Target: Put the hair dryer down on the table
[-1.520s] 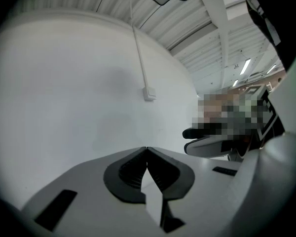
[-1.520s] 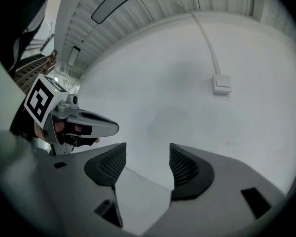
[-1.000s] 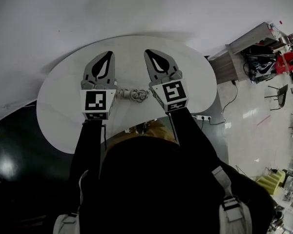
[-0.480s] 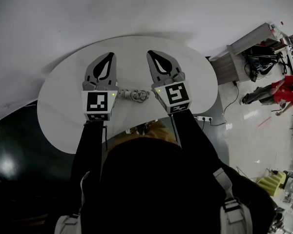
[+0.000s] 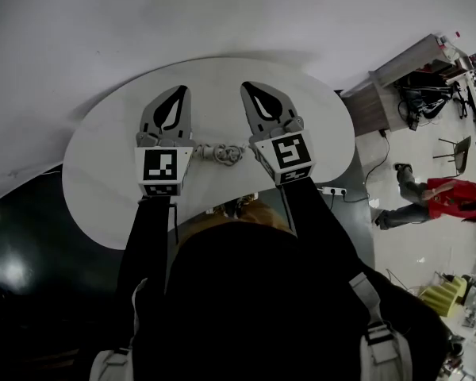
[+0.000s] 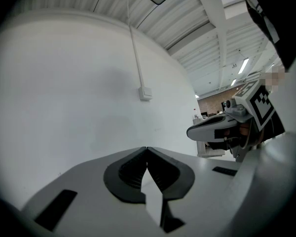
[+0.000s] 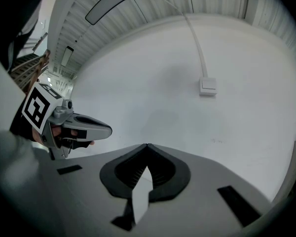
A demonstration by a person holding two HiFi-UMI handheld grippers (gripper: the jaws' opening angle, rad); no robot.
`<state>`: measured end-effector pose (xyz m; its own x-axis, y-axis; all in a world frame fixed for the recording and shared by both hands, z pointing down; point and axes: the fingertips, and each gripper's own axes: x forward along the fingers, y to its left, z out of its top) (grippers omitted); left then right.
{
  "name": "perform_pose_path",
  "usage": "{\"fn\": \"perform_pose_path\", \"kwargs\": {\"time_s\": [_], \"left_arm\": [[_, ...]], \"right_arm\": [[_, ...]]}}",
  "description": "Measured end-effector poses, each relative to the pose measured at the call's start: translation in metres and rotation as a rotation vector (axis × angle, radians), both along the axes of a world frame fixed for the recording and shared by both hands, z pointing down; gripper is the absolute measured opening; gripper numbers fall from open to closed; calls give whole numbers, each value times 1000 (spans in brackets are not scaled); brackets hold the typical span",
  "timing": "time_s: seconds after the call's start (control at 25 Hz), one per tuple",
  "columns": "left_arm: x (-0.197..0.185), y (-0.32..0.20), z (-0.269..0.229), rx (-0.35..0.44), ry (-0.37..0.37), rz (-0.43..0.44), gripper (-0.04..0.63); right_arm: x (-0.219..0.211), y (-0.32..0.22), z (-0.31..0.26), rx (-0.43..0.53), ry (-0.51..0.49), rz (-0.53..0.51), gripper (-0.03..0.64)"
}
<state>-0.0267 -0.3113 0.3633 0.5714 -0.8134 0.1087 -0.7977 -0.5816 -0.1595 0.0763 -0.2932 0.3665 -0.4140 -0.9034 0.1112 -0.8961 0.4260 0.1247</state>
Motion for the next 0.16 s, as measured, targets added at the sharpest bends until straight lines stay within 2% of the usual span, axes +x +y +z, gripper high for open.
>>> {"fn": "perform_pose_path", "kwargs": {"time_s": [0.16], "left_arm": [[0, 3, 2, -13, -11, -3, 14]], "right_arm": [[-1, 3, -3, 5, 3, -3, 26]]}}
